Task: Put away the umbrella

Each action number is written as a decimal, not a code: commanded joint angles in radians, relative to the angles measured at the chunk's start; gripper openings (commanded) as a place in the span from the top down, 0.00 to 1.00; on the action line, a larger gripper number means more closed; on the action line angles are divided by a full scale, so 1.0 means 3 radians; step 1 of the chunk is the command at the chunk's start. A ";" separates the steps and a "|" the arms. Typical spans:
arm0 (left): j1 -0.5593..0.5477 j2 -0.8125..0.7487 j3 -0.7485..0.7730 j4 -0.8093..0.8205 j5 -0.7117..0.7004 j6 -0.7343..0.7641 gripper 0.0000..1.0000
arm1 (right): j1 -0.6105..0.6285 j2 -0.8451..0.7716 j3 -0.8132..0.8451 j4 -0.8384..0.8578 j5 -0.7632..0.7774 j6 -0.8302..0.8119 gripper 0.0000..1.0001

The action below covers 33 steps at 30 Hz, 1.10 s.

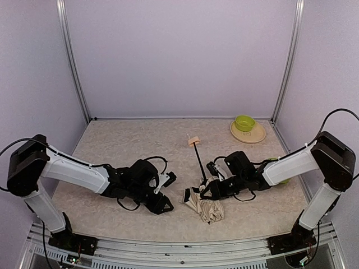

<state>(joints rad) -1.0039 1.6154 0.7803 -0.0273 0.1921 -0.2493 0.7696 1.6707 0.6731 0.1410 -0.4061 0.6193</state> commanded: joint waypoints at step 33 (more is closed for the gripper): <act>-0.0104 -0.0510 -0.0346 0.1374 0.0059 0.0450 0.45 | -0.0254 -0.2235 -0.0566 0.0405 -0.1797 -0.0963 1.00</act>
<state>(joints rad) -0.9928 1.5085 0.6994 0.3210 0.2707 -0.2634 0.6998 1.0870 0.4347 0.4259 -0.8520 0.4614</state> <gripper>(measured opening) 0.553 0.291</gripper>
